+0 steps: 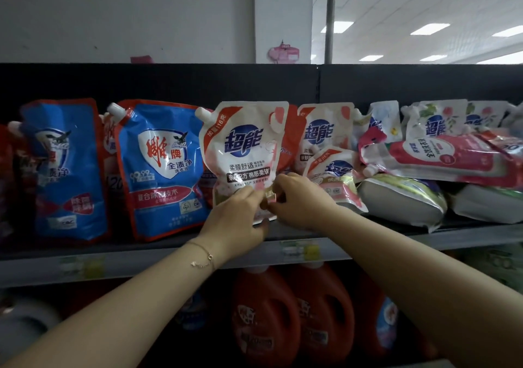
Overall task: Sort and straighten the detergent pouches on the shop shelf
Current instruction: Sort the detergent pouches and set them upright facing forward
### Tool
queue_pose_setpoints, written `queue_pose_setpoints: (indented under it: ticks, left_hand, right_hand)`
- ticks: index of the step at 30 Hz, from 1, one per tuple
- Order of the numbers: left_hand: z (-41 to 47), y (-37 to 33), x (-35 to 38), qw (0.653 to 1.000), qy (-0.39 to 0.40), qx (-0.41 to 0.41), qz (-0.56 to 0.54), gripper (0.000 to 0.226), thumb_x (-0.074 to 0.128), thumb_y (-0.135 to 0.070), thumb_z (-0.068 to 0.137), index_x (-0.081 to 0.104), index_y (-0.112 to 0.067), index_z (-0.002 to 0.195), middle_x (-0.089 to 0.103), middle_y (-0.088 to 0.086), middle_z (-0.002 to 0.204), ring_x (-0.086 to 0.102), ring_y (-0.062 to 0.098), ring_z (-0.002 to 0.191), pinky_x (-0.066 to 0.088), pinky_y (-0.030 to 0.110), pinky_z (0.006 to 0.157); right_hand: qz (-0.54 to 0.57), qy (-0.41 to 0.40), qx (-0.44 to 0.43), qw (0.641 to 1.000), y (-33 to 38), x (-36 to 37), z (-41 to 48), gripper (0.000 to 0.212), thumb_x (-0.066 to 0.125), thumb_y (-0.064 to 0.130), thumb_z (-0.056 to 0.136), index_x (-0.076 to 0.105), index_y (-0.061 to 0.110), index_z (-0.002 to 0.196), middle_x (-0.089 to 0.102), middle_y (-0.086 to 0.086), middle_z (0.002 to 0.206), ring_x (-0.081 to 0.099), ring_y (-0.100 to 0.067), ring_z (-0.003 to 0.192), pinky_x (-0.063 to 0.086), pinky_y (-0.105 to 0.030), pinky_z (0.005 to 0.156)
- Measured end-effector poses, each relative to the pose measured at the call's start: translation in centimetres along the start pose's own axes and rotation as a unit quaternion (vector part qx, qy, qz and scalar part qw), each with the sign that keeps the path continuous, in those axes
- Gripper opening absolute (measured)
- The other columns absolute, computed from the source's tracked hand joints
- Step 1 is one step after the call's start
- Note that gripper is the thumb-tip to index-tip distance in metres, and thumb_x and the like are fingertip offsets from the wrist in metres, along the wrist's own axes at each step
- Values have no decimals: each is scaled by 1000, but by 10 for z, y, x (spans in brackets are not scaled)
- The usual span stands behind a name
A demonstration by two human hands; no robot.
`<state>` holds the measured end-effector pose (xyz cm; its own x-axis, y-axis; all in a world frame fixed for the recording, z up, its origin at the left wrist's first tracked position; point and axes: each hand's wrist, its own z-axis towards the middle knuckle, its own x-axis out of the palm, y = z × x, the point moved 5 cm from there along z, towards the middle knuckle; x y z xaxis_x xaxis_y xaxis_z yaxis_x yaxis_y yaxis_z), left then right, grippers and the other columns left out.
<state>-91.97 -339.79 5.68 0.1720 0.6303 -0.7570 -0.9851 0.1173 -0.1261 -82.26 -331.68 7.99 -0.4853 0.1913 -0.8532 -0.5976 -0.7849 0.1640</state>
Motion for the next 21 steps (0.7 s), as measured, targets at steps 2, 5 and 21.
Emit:
queue_pose_setpoints:
  ticks: [2,5,21]
  left_hand:
    - [13,-5,6,1000,10,-8,-15,32,58,-31,85,48,-21,114,52,-3,111,52,21,105,48,39,82]
    - [34,-15,20,999,26,-21,-13,39,59,-33,84,43,-22,118,51,-1,118,53,26,107,47,40,86]
    - [152,-22,95,992,104,-35,61,29,51,-47,87,50,-22,101,45,-4,102,55,20,92,49,39,79]
  right_hand:
    - [1,0,-1,1000,-9,-7,3,25,62,39,85,47,20,91,53,1,101,52,-18,86,47,-33,71]
    - [3,-2,-5,1000,-26,-18,7,18,62,33,86,49,21,90,55,1,98,54,-18,84,40,-27,61]
    - [-27,43,-31,998,-144,-33,68,28,58,39,87,60,20,106,57,4,98,54,-16,87,44,-27,64]
